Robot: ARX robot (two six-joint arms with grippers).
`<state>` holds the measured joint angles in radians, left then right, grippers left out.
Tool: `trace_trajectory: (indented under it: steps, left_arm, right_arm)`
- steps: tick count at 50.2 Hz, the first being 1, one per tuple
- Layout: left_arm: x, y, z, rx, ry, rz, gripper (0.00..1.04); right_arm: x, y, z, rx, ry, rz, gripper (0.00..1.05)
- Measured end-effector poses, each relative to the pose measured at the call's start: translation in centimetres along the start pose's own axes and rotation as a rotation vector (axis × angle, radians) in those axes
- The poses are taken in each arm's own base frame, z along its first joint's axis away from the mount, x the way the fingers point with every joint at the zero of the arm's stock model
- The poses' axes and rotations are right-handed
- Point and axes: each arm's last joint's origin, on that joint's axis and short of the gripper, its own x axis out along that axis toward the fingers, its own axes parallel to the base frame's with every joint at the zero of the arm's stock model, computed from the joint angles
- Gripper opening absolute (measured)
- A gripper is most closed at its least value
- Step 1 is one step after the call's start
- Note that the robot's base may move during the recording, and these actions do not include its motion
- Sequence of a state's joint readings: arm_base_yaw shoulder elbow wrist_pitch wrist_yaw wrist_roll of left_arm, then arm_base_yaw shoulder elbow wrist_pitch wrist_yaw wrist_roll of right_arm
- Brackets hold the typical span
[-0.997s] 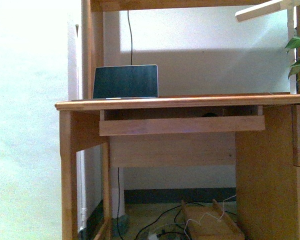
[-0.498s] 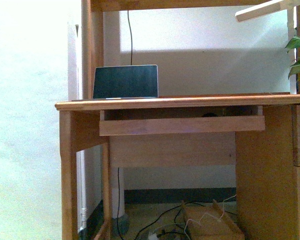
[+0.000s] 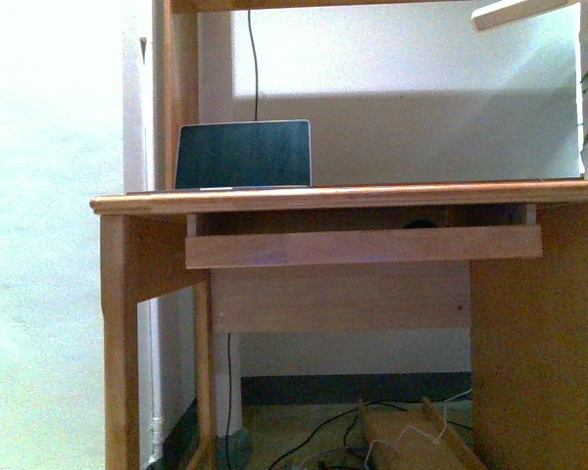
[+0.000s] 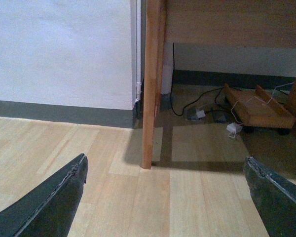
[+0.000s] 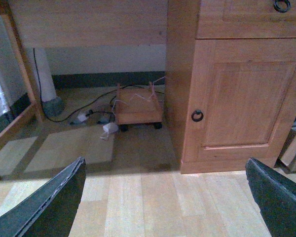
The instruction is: Place mouse
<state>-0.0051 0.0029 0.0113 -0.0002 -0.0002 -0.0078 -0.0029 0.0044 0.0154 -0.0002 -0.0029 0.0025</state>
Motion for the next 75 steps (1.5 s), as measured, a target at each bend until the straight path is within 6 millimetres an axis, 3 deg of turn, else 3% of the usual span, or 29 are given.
trace_trajectory:
  steps: [75]
  left_arm:
    - [-0.01, 0.0, 0.02, 0.0, -0.002, 0.0, 0.97]
  right_arm:
    - [0.0, 0.0, 0.0, 0.0, 0.0, 0.0, 0.97]
